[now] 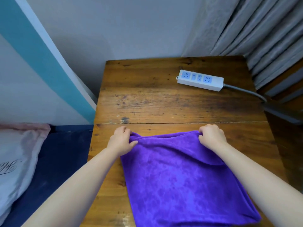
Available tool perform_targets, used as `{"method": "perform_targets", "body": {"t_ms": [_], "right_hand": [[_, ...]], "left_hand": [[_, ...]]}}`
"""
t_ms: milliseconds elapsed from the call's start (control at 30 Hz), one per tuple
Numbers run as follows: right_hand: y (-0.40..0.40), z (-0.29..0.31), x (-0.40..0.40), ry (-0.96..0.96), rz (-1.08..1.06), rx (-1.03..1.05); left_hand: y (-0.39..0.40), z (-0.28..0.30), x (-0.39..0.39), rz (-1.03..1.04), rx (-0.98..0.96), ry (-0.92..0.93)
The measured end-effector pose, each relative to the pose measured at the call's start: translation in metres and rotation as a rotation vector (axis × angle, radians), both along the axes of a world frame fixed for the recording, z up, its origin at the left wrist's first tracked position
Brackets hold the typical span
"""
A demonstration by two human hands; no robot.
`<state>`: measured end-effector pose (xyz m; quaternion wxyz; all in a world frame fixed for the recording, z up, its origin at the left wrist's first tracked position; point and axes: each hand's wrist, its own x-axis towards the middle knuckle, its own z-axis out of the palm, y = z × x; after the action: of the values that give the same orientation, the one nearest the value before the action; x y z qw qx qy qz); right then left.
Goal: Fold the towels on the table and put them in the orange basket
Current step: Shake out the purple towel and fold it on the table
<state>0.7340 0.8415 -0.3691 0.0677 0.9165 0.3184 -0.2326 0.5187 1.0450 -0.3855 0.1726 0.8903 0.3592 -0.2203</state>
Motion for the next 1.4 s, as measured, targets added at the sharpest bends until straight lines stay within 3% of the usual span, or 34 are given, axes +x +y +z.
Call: {"method": "perform_targets", "body": {"t_ms": [100, 200, 333, 400, 467, 533, 600, 633, 800, 867, 967, 1033, 1167, 1267, 1400], "right_hand": [[0.001, -0.005, -0.003, 0.088, -0.045, -0.003], [0.004, 0.004, -0.001, 0.053, -0.055, 0.062], [0.002, 0.035, -0.001, -0.33, 0.111, 0.637], [-0.011, 0.046, -0.012, -0.427, 0.326, 0.766], [-0.03, 0.042, -0.033, -0.398, 0.59, 0.604], [-0.049, 0.029, -0.052, -0.291, 0.772, 0.359], [-0.063, 0.016, -0.069, -0.201, 0.804, 0.205], [-0.067, 0.011, -0.073, -0.183, 0.777, 0.218], [-0.073, 0.014, -0.072, -0.157, 0.613, 0.473], [-0.074, 0.015, -0.078, -0.162, 0.691, 0.533], [-0.074, 0.016, -0.089, -0.132, 0.836, 0.398], [-0.069, 0.014, -0.094, -0.079, 0.82, 0.345], [-0.042, 0.012, -0.099, 0.02, 0.664, 0.508], [-0.019, 0.007, -0.104, 0.0, 0.671, 0.324], [0.005, -0.005, -0.095, 0.126, 0.494, 0.137]], "left_hand": [[0.003, -0.003, 0.0, -0.115, -0.041, 0.143], [0.003, 0.003, -0.003, -0.175, 0.046, 0.105], [0.011, 0.023, -0.004, -0.022, 0.196, -0.306], [0.016, 0.033, -0.009, -0.098, 0.26, -0.503], [0.013, 0.04, -0.019, -0.298, 0.203, -0.482], [0.001, 0.037, -0.029, -0.496, 0.141, -0.285], [-0.017, 0.03, -0.041, -0.625, 0.139, -0.079], [-0.022, 0.027, -0.048, -0.658, 0.154, -0.093], [-0.033, 0.017, -0.067, -0.539, 0.188, -0.395], [-0.035, 0.018, -0.069, -0.489, 0.222, -0.404], [-0.038, 0.022, -0.075, -0.449, 0.274, -0.372], [-0.041, 0.022, -0.079, -0.418, 0.252, -0.345], [-0.047, 0.015, -0.085, -0.363, 0.225, -0.319], [-0.047, 0.01, -0.089, -0.329, 0.255, -0.306], [-0.046, 0.007, -0.089, -0.264, 0.248, -0.304]]}}
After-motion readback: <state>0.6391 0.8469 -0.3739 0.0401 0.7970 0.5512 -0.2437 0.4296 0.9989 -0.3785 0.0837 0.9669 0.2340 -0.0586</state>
